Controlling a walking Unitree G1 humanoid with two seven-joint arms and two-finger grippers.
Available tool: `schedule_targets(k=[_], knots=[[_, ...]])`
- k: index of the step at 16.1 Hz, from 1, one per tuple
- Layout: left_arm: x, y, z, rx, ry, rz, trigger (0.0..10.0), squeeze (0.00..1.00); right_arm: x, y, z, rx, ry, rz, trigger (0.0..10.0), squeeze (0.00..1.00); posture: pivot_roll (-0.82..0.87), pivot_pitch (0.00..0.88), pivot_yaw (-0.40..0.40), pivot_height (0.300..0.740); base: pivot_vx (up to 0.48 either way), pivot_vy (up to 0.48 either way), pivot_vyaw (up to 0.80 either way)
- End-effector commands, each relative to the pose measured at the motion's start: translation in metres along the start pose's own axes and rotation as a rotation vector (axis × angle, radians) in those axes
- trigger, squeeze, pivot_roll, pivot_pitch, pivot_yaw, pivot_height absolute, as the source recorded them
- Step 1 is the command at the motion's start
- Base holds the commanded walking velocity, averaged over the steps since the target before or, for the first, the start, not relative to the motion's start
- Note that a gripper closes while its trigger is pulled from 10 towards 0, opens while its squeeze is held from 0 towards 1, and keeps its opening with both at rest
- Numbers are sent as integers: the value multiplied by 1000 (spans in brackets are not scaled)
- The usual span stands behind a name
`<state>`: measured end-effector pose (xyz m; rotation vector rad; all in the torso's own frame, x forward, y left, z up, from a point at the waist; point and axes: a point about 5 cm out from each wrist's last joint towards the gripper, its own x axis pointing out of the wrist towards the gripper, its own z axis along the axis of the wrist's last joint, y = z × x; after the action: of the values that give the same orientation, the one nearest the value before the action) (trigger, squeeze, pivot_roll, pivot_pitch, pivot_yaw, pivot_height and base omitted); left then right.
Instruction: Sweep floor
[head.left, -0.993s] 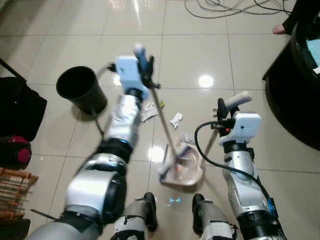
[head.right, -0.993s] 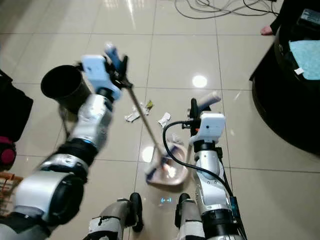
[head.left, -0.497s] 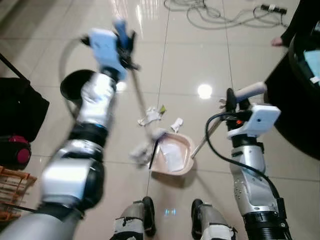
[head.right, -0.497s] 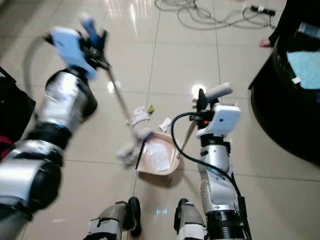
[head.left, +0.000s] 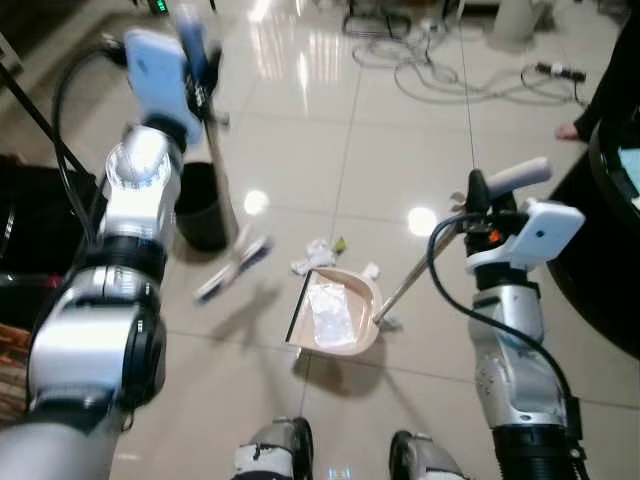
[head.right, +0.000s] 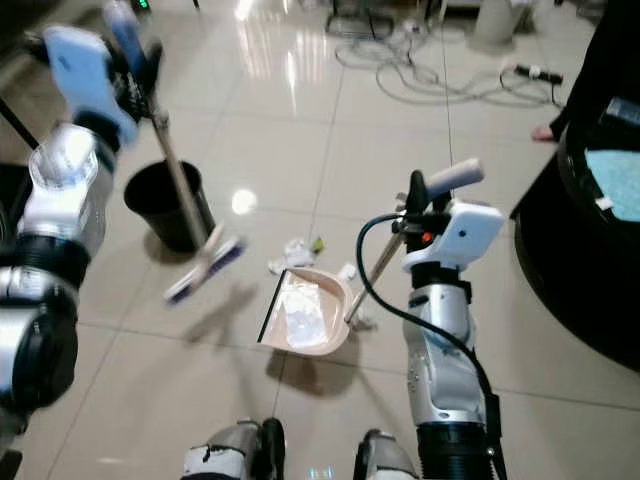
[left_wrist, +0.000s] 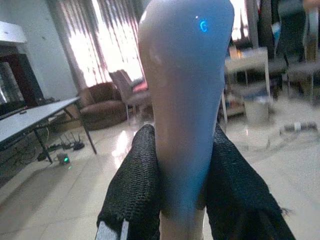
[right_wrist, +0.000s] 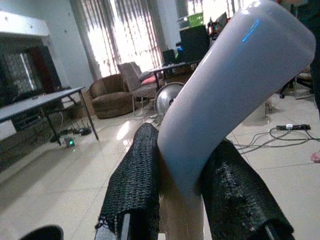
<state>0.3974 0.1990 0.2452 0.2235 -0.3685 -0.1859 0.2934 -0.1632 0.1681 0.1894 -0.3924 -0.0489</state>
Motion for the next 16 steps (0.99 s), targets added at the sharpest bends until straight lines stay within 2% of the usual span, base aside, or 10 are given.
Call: schedule_targets(k=[1,2,3,4,5,7,9,13,16], knots=[[-11,-1,-14,13,65,-29,10000,0,3,-1,15,9,-40,-12,10000,0,62,91,100,740,0,0,0],[-23,-5,-30,4,134,-39,10000,0,4,-3,20,1,-35,-29,10000,0,55,92,101,740,0,0,0],[-37,-12,-41,-2,153,-54,10000,0,6,-6,27,-8,-25,-48,10000,0,51,93,97,740,0,0,0],[-37,-12,-41,-2,153,-54,10000,0,6,-6,27,-8,-25,-48,10000,0,51,93,97,740,0,0,0],[-56,-24,-48,-3,162,-88,10000,0,9,-8,39,12,-6,-64,10000,0,49,94,87,740,0,0,0],[-73,-35,-49,-4,149,-99,10000,0,12,-10,50,17,9,-76,10000,0,47,95,77,740,0,0,0],[-89,-41,-49,-29,177,-82,10000,0,15,-6,60,14,32,-62,10000,0,37,90,63,740,298,0,0],[-115,-42,-48,-4,224,-30,10000,0,23,3,76,18,55,-25,10000,0,34,79,30,740,331,0,0],[-126,-38,-44,4,249,10,10000,0,29,9,81,41,65,6,10000,0,48,72,5,740,374,0,710]])
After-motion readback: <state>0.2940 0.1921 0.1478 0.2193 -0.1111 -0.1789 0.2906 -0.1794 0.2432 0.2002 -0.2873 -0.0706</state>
